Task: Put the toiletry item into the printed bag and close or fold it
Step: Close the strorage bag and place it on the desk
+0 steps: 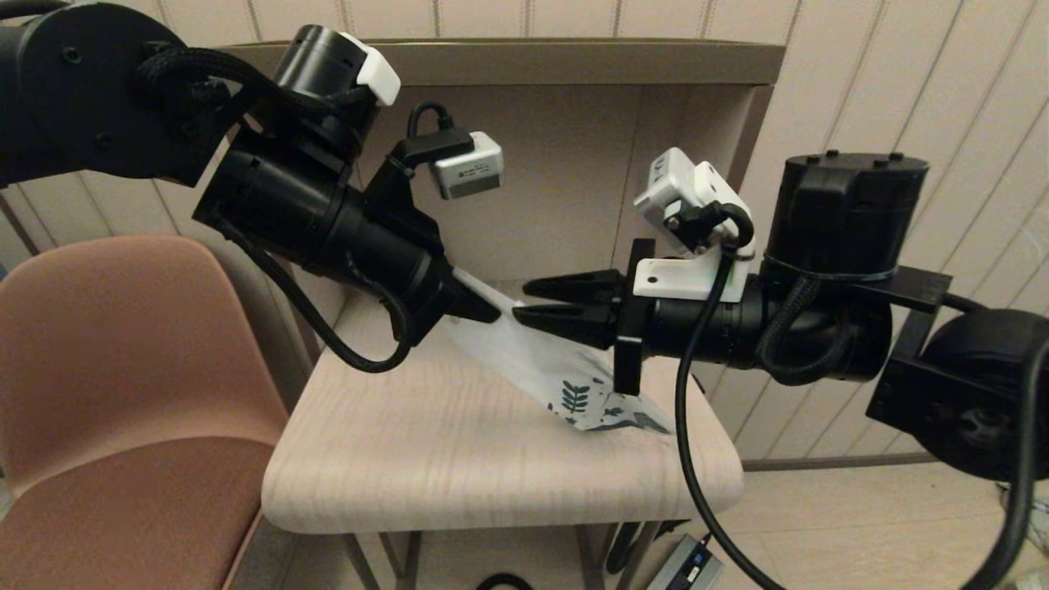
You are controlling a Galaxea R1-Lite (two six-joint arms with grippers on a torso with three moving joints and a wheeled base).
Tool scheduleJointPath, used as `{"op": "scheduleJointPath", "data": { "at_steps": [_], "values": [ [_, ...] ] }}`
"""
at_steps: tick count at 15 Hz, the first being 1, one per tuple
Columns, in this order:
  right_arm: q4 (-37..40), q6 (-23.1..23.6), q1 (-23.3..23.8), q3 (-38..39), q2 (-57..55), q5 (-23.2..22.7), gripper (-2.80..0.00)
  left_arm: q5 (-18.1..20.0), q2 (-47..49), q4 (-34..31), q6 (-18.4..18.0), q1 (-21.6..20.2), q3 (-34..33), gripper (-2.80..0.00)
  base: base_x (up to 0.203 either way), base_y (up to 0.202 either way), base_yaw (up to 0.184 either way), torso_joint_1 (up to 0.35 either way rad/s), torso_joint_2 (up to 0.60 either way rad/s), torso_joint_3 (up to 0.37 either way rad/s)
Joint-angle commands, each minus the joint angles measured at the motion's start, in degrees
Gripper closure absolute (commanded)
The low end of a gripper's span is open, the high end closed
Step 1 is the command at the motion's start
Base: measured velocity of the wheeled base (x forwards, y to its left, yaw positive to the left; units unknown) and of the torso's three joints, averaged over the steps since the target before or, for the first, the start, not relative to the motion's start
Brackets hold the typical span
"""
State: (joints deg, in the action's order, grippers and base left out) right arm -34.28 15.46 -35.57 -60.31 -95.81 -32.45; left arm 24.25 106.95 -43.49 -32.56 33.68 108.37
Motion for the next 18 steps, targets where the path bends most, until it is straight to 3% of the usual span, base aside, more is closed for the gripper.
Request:
{"op": "scheduleJointPath", "data": {
  "at_steps": [1,10,18],
  "values": [
    [-0.2,0.2,-0.1,0.2,0.0,-0.2,0.0,0.1,0.2,-0.1,-0.2,0.0,0.1,0.0,0.0,0.0,0.0,0.0,0.0,0.0],
    [-0.2,0.3,0.0,0.2,-1.1,-0.2,0.0,0.0,-1.0,0.0,-0.1,-0.3,0.1,0.0,0.0,0.0,0.0,0.0,0.0,0.0],
    [-0.2,0.4,0.2,0.1,-1.3,-0.1,0.0,0.1,-4.6,-1.4,0.0,-3.5,-0.3,0.0,0.0,0.0,0.0,0.0,0.0,0.0]
  ]
}}
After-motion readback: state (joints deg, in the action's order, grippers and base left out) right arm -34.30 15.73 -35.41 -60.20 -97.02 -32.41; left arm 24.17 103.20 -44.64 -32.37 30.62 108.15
